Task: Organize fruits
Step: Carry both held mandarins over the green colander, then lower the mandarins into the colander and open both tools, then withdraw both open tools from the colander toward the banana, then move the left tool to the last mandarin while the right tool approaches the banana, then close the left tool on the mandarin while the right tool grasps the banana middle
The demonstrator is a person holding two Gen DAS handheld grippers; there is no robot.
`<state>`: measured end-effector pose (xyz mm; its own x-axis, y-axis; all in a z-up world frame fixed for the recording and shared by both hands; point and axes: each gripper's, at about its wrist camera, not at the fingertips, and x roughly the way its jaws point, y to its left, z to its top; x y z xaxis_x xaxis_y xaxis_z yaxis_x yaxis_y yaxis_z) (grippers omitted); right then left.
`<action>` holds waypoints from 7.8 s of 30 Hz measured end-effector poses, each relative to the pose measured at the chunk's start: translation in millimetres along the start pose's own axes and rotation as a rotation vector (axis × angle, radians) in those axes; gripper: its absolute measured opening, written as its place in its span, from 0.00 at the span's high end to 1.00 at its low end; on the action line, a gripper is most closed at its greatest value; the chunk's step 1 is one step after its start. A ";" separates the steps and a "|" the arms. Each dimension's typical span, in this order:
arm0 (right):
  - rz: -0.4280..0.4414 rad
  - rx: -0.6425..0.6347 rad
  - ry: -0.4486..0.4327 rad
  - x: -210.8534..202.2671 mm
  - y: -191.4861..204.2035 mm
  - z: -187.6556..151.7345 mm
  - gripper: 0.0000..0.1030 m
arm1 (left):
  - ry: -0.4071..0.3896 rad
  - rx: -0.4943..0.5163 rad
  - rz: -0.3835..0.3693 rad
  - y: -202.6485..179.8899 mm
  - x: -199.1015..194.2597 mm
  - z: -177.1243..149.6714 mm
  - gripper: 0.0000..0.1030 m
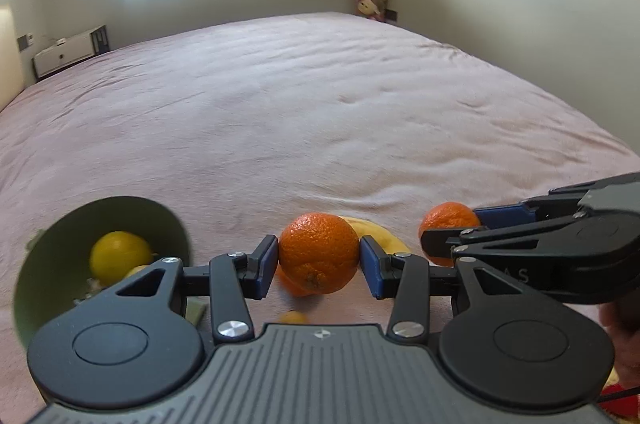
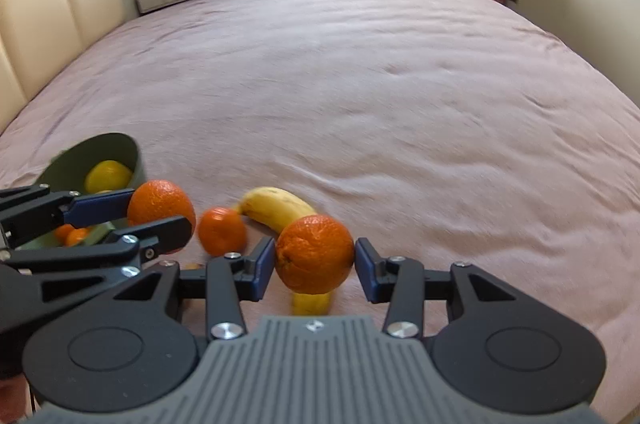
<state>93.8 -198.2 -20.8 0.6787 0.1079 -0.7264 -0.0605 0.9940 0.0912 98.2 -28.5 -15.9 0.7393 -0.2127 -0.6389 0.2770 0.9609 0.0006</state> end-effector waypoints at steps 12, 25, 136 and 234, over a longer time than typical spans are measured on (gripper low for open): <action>0.123 -0.122 -0.050 -16.1 53.5 20.2 0.60 | -0.018 -0.076 0.140 58.3 -36.6 8.0 0.51; 0.295 -0.530 -0.124 -3.1 156.0 42.2 0.60 | 0.031 -0.169 0.290 129.8 -48.7 6.7 0.51; 0.057 -0.155 0.092 4.2 24.0 -16.2 0.32 | 0.129 -0.228 -0.016 50.4 -30.8 -43.5 0.26; -0.020 -0.079 0.190 115.1 -32.4 4.5 0.63 | 0.196 -0.013 0.038 8.4 110.4 -19.6 0.51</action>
<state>177.1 -218.1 -104.3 0.5310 0.0819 -0.8434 -0.1102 0.9935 0.0271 170.1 -40.5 -101.5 0.6151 -0.1389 -0.7761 0.2425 0.9700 0.0186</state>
